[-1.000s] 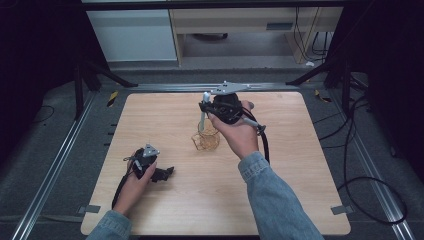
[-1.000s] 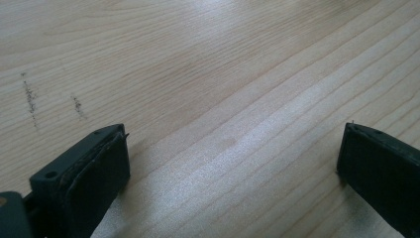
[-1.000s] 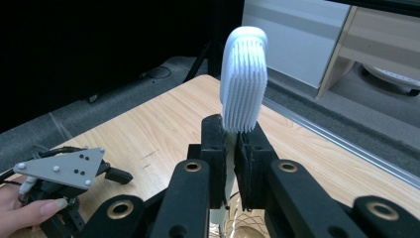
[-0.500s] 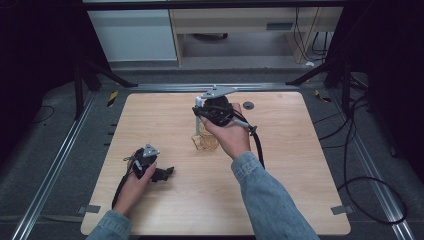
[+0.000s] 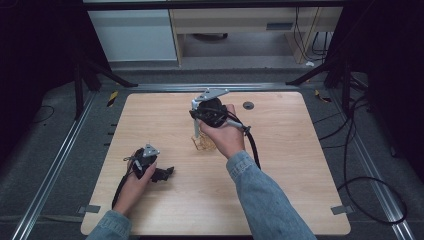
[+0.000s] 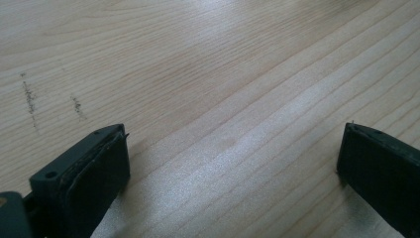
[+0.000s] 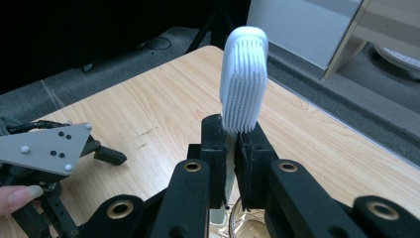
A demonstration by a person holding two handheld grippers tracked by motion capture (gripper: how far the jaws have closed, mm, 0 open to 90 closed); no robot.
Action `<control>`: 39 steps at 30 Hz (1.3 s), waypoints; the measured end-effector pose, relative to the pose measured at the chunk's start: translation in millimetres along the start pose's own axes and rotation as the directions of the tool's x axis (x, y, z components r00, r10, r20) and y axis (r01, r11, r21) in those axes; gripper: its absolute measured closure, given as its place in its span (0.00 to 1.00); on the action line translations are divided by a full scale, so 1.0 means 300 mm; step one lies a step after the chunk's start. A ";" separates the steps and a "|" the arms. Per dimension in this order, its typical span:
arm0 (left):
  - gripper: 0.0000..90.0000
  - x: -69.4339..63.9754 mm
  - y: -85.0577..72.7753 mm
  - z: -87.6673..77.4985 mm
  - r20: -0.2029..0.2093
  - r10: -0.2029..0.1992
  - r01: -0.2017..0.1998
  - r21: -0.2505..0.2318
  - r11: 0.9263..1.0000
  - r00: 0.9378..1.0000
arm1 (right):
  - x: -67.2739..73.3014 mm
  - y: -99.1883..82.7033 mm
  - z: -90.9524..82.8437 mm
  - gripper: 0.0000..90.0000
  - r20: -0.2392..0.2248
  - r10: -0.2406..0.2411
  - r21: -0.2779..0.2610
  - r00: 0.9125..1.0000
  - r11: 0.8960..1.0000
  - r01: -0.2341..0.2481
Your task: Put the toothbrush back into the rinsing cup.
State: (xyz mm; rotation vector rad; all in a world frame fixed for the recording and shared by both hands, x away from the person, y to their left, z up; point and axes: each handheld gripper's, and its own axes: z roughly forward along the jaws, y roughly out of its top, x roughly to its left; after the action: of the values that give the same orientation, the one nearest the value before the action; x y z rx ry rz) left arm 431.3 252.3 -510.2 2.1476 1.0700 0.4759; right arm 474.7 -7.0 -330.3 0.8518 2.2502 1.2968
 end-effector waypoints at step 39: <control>0.00 0.000 0.000 0.000 0.001 -0.001 0.001 0.002 1.000 1.000 | -0.003 -0.080 0.098 0.93 0.003 0.003 0.063 1.000 0.998 -0.003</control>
State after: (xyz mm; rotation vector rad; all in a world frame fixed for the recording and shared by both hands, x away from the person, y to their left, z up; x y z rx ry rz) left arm 431.1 252.2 -510.1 2.1483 1.0716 0.4734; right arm 486.1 1.5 -365.4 0.8790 2.2993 1.2313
